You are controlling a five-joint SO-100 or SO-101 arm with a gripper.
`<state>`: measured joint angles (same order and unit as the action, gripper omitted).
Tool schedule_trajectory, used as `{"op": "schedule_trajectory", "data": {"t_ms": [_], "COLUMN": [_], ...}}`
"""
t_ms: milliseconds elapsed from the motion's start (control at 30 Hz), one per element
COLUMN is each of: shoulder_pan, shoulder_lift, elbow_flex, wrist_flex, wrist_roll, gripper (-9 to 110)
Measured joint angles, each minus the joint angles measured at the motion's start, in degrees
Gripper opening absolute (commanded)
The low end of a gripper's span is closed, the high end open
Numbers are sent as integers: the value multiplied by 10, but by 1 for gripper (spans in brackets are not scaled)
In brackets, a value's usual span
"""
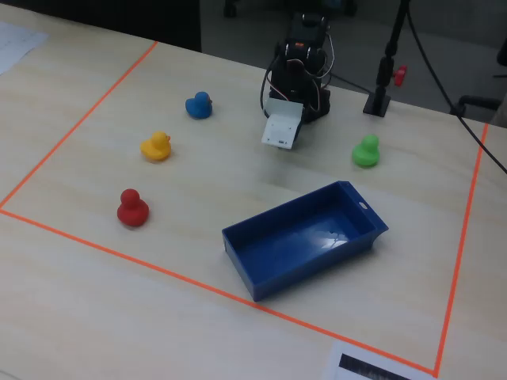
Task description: Grasp yellow duck and put it into box.
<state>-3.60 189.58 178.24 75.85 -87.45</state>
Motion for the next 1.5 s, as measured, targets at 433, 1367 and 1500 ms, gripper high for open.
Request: {"op": "schedule_trajectory", "data": {"t_ms": [433, 1367, 1500], "shoulder_pan": [33, 480, 504], "shoulder_lift": [1, -682, -721], "elbow_flex": [3, -246, -211], "wrist_flex": [-21, -894, -927], "wrist_roll": [0, 156, 152], "gripper": [0, 12, 19]}}
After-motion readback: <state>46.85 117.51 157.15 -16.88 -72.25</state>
